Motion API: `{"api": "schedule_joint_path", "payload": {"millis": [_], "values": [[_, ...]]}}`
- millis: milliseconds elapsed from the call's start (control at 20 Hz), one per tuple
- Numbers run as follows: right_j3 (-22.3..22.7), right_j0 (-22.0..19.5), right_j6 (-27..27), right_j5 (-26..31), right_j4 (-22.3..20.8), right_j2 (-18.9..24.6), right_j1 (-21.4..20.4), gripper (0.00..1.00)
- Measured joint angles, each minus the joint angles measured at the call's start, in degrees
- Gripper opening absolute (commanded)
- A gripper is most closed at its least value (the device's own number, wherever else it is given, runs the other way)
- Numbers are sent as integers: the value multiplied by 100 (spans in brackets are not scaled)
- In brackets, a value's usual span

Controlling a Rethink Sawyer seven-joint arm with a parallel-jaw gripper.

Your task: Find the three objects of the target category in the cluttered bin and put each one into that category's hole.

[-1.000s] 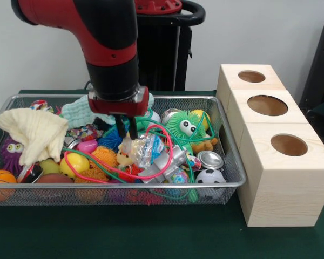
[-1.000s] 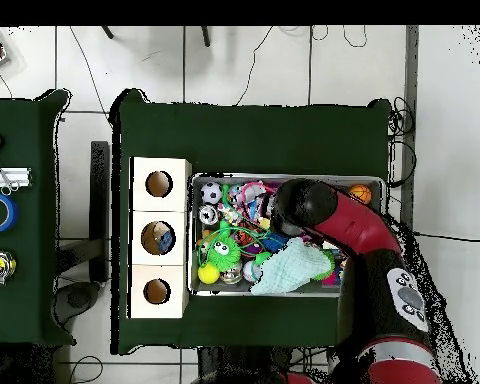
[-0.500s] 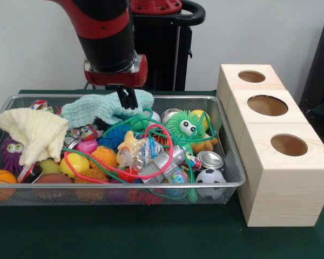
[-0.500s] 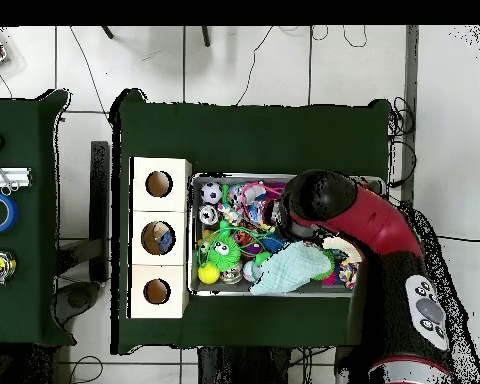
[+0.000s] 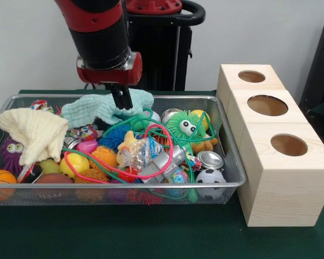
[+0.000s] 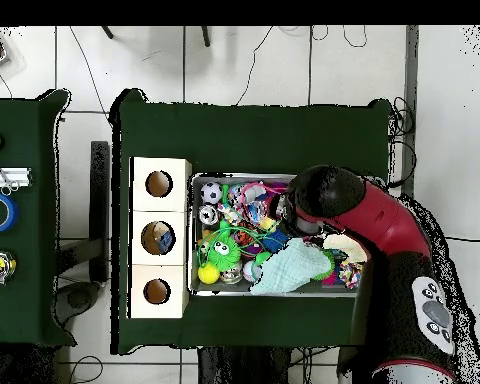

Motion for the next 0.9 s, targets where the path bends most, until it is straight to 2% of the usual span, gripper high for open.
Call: {"api": "schedule_joint_path", "payload": {"millis": [50,100,400,450,900], "values": [[0,-1,0,-52,8,1,10,0],[2,-1,0,-355,14,2,57,100],[1,10,0,-864,14,1,112,100],[0,29,0,-1096,15,1,164,100],[0,113,0,-1696,57,2,458,100]]}}
